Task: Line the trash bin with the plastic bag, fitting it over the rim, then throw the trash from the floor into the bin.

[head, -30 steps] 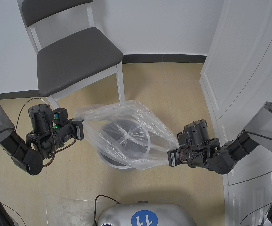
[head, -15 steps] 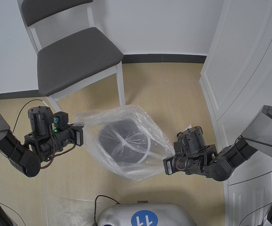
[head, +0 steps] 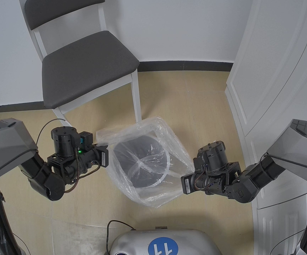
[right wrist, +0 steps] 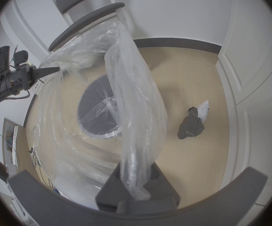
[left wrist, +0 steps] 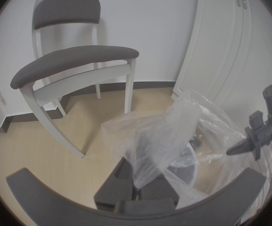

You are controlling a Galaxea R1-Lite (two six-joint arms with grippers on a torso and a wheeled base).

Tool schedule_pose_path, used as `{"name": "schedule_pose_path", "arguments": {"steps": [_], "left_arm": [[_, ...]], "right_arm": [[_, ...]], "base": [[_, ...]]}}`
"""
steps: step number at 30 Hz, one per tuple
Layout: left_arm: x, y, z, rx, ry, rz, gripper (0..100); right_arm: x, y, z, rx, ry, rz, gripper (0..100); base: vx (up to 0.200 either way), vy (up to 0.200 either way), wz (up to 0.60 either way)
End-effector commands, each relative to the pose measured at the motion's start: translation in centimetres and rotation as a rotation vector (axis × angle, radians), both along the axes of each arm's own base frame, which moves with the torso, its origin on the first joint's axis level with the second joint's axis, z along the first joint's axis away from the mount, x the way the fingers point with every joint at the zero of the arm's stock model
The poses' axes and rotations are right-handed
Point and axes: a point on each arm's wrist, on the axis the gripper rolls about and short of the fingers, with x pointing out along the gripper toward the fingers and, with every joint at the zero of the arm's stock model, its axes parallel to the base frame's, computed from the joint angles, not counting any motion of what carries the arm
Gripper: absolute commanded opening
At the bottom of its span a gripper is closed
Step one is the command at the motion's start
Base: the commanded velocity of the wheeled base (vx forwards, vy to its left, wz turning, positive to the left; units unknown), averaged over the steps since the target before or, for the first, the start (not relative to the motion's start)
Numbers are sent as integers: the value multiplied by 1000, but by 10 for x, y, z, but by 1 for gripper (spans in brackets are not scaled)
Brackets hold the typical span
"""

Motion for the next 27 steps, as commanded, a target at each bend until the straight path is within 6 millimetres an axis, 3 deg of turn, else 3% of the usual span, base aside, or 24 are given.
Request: {"name": "schedule_pose_path", "arguments": {"steps": [1,9,12,20,27], "left_arm": [[22,-17,-27,-60,-6,39,0],[41,-63,-54,-172,-24,79,0],[49,-71,-61,-204,-31,106,0],[56,-81,-77,-287,-10,112,0],[62,-81,-95,-290,14,125,0]], "right_arm": [[7,3,2,34,-11,-31,0],[24,-1,16,38,-96,-154,0],[26,0,19,43,-125,-174,0],[27,4,27,80,-213,-193,0],[13,14,36,118,-246,-155,0]], "base": [[0,0,0],[0,0,0],[0,0,0],[0,0,0],[0,0,0]]}}
